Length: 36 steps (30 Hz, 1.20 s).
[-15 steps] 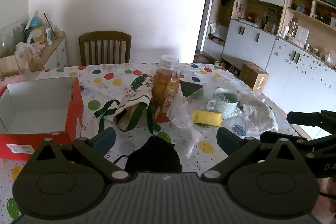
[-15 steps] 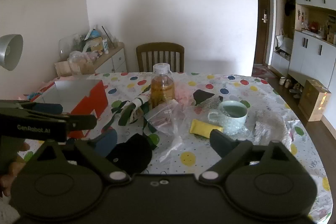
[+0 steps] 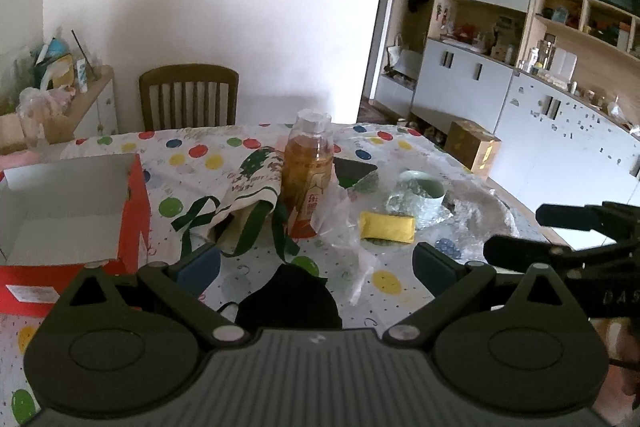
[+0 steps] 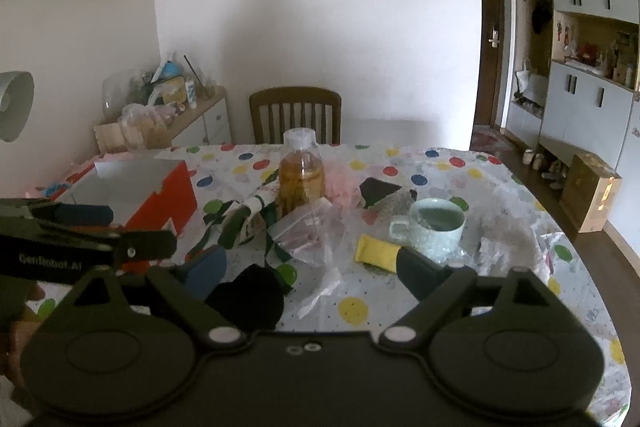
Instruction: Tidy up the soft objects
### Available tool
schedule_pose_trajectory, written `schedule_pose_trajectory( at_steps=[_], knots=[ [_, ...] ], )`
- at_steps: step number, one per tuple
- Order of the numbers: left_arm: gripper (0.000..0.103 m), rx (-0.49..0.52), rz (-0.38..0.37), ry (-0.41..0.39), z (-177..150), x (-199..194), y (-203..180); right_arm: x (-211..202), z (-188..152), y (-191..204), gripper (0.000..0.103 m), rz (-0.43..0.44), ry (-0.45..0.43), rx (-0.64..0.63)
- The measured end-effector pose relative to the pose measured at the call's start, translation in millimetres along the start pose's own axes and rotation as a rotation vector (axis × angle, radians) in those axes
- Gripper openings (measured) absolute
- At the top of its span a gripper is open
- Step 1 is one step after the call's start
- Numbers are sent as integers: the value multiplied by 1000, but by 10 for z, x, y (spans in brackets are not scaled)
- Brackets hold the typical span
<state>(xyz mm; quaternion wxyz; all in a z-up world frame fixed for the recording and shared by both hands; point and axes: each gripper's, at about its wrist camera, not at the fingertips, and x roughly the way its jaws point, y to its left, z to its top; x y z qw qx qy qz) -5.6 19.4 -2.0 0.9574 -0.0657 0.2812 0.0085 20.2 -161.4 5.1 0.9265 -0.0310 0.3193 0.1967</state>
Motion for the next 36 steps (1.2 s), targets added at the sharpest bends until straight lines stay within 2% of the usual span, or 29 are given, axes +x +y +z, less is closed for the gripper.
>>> schedule_pose_trajectory(
  at_steps=[36],
  knots=[
    [103,14,-50,23,60,34,136,17,22,141,88,13,18,-15]
  ],
)
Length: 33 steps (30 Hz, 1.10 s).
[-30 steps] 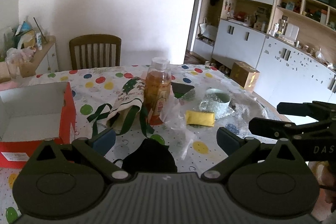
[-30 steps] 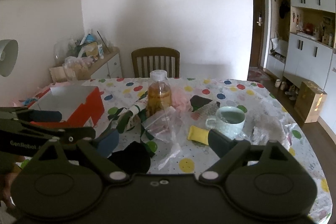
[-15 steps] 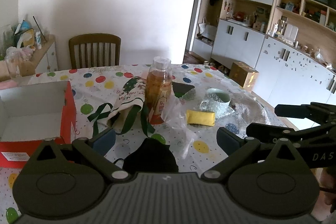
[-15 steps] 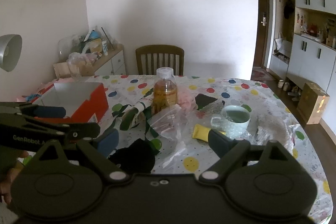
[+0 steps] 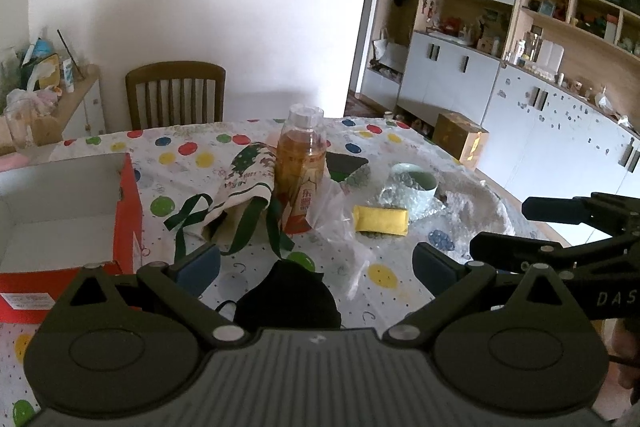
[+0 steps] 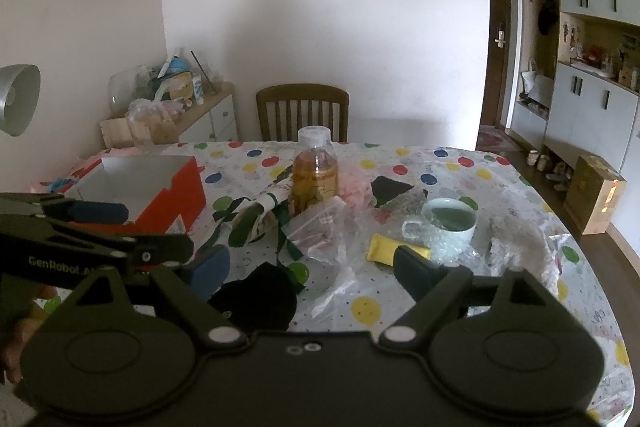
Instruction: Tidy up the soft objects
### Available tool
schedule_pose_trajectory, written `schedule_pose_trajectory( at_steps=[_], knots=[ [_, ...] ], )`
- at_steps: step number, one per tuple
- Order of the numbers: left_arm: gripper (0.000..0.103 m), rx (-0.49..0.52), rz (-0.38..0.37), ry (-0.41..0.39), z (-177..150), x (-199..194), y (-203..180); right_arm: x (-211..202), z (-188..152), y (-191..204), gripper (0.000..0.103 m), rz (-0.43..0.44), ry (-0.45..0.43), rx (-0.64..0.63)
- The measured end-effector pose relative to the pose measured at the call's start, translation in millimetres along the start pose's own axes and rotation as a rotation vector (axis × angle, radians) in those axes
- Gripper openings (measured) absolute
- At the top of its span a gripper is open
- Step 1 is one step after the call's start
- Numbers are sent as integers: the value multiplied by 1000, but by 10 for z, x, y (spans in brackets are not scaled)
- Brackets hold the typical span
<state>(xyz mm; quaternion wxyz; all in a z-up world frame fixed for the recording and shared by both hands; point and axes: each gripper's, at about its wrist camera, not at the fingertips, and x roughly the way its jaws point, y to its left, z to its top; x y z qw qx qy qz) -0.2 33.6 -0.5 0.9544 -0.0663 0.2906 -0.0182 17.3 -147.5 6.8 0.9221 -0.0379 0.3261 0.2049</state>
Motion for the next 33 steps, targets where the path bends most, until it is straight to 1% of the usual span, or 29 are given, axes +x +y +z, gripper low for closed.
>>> schedule_pose_trajectory(
  at_steps=[4,8,12,21,27,30,33],
  knots=[
    [103,7,-5,7,11,30,33,-8,3,-27,89,-7,-1,3],
    [103,1,-5,8,11,72,7,22,10,-72,89,10,-2,-17],
    [103,4,13,-8,33,111,-79,83,29,-188,89,29,2,-8],
    [103,-14,68,2,104,255,-297,183,108,-485,89,57,9,-14],
    [103,-50,115,5,130,380,-284,324,110,-890,89,15,37,31],
    [103,-79,124,43,93,512,-244,413,76,-1131,89,-9,51,60],
    [103,-61,157,70,-13,651,-249,498,19,-1349,89,-30,71,66]
  ],
)
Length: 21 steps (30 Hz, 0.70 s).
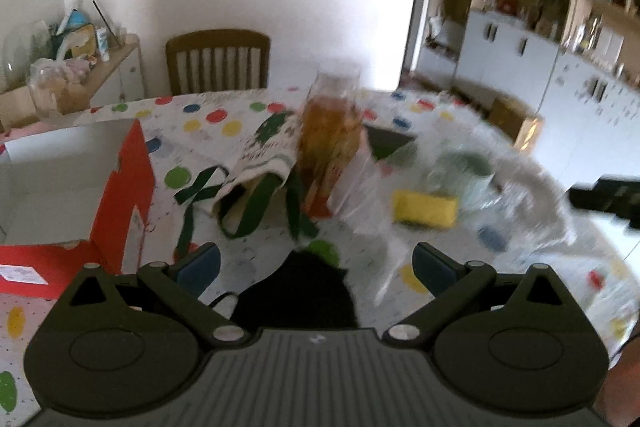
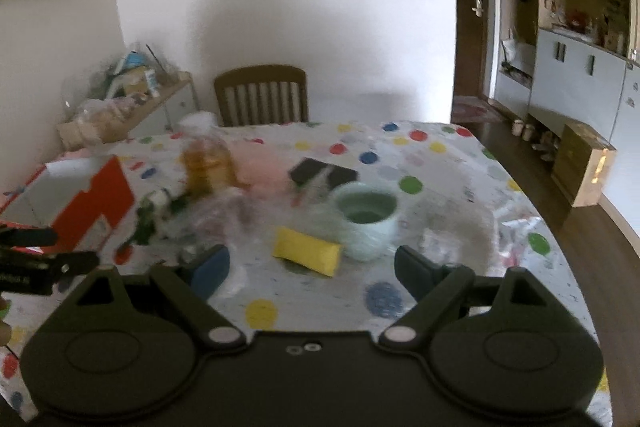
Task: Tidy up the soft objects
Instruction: 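Grasp the white fluffy towel with the right gripper while the left gripper grasps the black cloth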
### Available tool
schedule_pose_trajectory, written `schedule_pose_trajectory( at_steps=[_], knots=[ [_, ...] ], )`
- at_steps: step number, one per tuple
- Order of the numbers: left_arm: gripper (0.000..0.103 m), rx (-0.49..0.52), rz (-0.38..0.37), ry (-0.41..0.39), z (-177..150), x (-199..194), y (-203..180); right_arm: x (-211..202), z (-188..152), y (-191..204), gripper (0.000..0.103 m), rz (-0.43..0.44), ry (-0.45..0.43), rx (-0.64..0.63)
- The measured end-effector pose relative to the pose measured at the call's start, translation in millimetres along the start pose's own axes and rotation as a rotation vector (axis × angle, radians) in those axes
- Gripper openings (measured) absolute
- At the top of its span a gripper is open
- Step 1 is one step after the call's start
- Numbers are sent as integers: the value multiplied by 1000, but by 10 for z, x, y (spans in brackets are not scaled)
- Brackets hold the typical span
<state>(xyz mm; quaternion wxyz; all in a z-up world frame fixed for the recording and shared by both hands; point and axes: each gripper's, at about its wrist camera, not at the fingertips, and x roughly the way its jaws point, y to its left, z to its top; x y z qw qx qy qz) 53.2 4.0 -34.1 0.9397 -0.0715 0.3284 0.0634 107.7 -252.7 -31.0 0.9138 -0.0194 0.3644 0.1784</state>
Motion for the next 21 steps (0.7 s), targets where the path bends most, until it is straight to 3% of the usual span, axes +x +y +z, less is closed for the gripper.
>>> schedule_pose_trajectory(
  at_steps=[9,14,21],
  knots=[
    [103,70,75,90,-241,502,-60,403,7,-736,91,-169,60,-13],
    [103,125,117,139,-339,786,-129,769,59,-993,84,-219,98,-34],
    [103,171,115,195,-458,1094,-227,1161,43,-1215,72,-251,169,-30]
  ],
)
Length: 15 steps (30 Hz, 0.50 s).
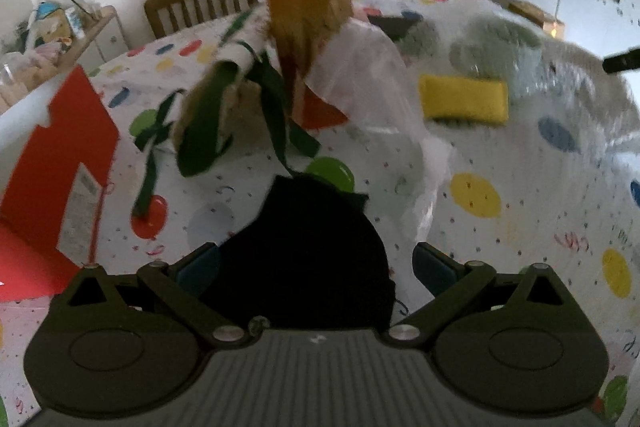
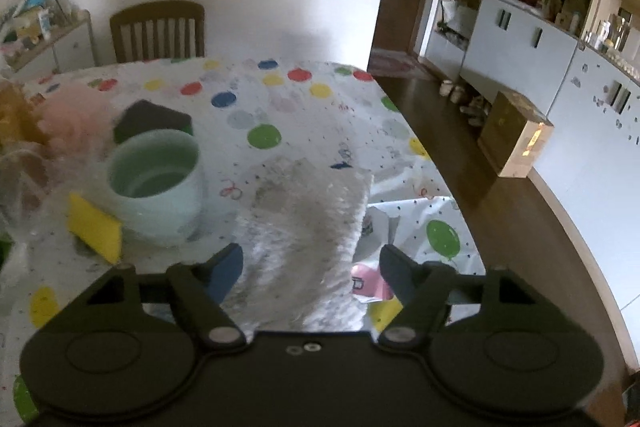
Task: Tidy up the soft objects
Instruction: 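Grasp the white fluffy towel with the right gripper while the left gripper grasps the black cloth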
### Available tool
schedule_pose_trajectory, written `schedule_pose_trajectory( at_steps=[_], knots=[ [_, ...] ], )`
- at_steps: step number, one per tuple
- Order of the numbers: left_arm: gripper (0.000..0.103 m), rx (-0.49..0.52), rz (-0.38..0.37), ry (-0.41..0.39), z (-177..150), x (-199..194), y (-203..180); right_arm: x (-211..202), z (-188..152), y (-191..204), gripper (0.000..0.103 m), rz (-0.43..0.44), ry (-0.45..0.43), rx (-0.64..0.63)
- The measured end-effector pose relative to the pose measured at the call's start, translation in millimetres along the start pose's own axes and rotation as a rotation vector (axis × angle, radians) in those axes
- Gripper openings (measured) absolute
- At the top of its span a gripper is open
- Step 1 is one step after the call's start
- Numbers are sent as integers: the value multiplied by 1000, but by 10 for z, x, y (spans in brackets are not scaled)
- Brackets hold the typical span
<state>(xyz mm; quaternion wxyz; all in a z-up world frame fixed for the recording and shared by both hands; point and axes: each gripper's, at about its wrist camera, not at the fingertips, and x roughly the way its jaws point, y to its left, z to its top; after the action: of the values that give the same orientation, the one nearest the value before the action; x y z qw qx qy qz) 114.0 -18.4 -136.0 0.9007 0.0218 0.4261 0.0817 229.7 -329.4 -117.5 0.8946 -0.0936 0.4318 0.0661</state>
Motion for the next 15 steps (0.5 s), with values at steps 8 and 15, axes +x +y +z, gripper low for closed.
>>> schedule_pose_trajectory(
  at_steps=[8,15],
  knots=[
    [98,2,-23,67,-66,189,-77,214,20,-82,59,1,48,13],
    [72,-77,-27,91,-46,229,40,254,6,-83,35,14,64,13]
  ],
)
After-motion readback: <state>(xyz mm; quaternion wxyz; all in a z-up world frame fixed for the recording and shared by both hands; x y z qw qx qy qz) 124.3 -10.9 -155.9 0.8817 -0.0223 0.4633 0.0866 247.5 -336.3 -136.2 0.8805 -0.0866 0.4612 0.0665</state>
